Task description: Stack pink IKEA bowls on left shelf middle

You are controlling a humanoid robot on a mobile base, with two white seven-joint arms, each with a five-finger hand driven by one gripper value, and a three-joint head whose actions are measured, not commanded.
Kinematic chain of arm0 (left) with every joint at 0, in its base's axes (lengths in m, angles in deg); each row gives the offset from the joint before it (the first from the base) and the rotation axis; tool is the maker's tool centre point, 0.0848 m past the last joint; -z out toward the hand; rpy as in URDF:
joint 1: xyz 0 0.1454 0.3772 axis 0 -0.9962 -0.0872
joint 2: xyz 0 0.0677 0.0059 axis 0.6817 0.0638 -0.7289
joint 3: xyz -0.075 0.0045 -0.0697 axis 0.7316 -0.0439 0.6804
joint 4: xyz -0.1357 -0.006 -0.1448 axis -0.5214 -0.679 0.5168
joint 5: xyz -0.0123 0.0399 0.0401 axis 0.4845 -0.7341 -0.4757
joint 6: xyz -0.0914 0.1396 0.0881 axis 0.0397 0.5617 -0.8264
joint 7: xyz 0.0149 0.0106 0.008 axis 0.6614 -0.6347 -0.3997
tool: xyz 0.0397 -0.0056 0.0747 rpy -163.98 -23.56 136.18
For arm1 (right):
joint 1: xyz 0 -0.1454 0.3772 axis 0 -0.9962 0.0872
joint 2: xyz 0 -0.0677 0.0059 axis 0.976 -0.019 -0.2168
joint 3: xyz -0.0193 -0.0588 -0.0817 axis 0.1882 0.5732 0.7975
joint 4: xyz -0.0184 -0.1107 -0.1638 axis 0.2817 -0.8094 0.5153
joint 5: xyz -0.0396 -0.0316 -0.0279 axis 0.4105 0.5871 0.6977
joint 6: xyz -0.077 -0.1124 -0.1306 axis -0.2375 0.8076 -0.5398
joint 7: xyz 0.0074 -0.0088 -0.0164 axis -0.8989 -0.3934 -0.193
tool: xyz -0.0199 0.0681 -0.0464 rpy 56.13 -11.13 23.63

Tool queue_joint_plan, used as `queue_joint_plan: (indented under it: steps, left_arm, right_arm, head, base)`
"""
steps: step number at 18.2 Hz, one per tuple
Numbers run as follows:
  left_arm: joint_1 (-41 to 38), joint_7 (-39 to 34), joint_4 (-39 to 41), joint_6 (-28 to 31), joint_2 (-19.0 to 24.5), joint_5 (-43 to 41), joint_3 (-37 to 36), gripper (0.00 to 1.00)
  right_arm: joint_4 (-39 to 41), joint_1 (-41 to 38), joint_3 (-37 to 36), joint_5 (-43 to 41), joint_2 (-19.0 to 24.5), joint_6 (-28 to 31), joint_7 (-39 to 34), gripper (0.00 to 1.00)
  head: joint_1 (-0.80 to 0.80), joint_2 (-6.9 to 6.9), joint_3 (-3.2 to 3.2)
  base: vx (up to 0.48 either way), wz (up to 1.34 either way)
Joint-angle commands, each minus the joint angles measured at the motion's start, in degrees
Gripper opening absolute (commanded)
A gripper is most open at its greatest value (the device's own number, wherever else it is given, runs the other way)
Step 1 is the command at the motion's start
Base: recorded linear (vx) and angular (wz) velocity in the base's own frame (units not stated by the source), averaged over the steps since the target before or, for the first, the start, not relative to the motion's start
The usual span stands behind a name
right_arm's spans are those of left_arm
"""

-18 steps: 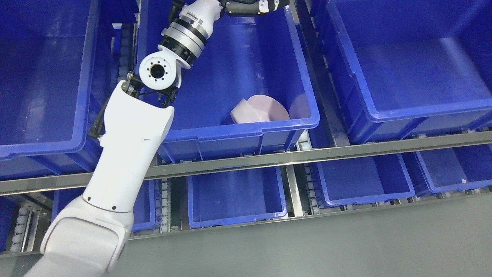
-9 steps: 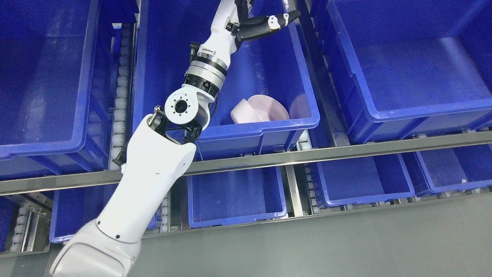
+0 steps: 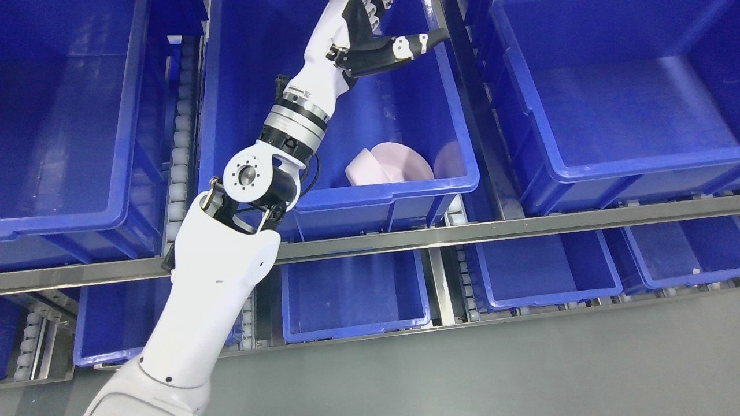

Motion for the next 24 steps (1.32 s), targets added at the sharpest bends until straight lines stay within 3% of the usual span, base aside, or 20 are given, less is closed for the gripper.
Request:
queue_joint_plan:
  steps: [1, 10, 19, 24]
  left_arm:
    - [-2.4, 0.2, 3.7, -0.6, 0.7, 0.3, 4.0, 1.0]
    - [-7.4, 0.1, 3.7, -0.6, 0.7, 0.2, 1.2, 1.0]
    - [-8.3, -2.5, 3.5, 1.9, 0.7, -3.7, 10.4, 1.0]
    - [-8.9, -2.2, 3.6, 2.2, 0.7, -3.7, 11.4, 1.0]
  right_arm:
    - [1.9, -1.7, -0.7, 0.0, -1.0, 0.1, 0.0, 1.0]
    - [1.9, -1.7, -0.7, 0.0, -1.0, 0.1, 0.0, 1.0]
    - [1.9, -1.7, -0.6, 0.0, -1.0, 0.1, 0.0, 1.0]
    - [1.9, -1.7, -0.6, 0.0, -1.0, 0.1, 0.0, 1.0]
  head:
    - [0.0, 0.0, 0.0]
    - [0.0, 0.0, 0.0]
    - [0.0, 0.0, 0.0]
    - [0.0, 0.0, 0.0]
  base:
    - [-0.012, -0.02]
    - [-0.007, -0.02]
    - [-0.02, -0.12]
    - [-0.027, -0.18]
